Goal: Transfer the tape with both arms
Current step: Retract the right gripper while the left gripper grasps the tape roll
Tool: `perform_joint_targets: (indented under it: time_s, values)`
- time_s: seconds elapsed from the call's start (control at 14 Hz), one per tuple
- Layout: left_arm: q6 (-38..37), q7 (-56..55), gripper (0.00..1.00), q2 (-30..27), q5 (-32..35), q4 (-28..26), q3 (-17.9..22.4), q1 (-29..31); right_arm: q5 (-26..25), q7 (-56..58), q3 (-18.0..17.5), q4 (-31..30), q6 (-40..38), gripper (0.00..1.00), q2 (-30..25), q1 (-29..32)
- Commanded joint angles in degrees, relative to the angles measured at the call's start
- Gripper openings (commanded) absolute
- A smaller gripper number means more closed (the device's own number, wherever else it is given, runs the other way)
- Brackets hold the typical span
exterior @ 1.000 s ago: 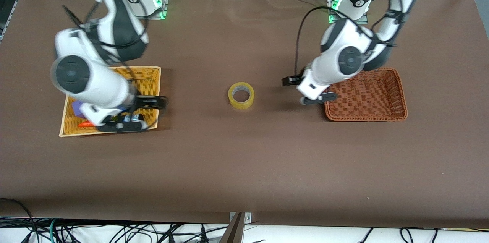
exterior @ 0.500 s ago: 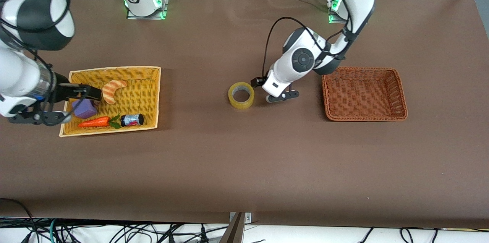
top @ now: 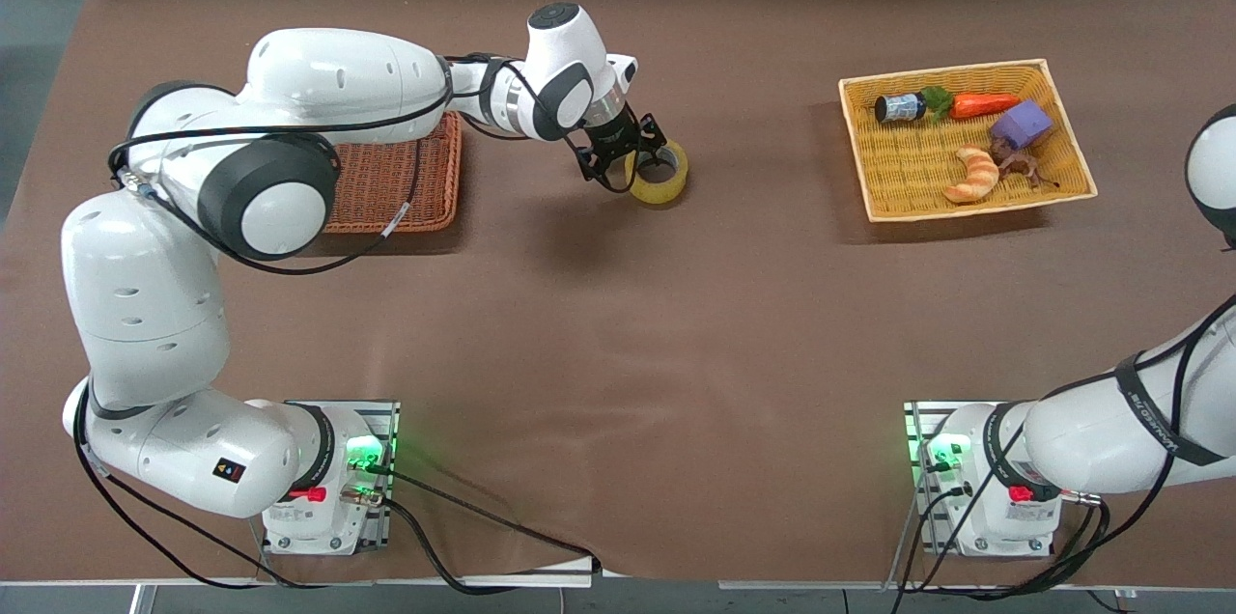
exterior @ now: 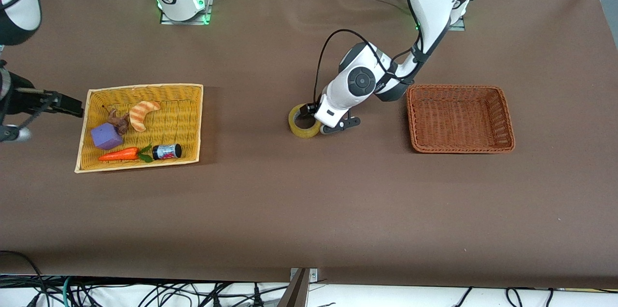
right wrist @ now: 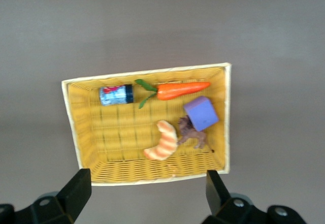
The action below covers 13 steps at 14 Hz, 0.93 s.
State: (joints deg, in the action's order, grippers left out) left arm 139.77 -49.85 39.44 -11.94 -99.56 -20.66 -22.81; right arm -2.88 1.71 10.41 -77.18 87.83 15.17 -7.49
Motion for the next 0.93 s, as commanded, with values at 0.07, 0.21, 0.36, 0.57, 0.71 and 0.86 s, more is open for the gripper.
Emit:
perform_joint_targets:
  time_s: [0.07,0.21,0.36,0.57,0.71,0.86]
  values:
    - [-0.4,-0.7,0.84,3.0,-0.5,5.2,3.7,-3.5,-0.4,0.6,-4.3,-12.3,3.2,1.0,-11.4,6.2]
    - [0.4,-0.7,0.54,3.9,-0.5,5.1,4.0,-3.6,2.6,0.7,-5.0,-15.2,2.7,1.0,-14.4,7.4]
    - [1.2,-0.8,0.22,4.1,1.6,4.7,4.0,-3.6,2.6,0.7,-8.1,-19.1,3.2,1.0,-17.2,9.8]
    - [0.4,-1.6,0.0,3.4,2.2,4.2,4.0,-3.2,2.6,0.7,-8.5,-17.6,2.7,1.0,-15.4,9.5]
    - [-2.3,-2.5,0.0,0.8,2.2,4.3,4.0,-2.0,2.2,0.7,-8.5,-12.9,2.2,1.0,-12.2,9.4]
    - [-8.8,-1.4,0.0,-3.4,2.4,4.1,3.7,1.7,2.5,0.8,-8.1,-11.6,2.3,1.0,-11.3,9.9]
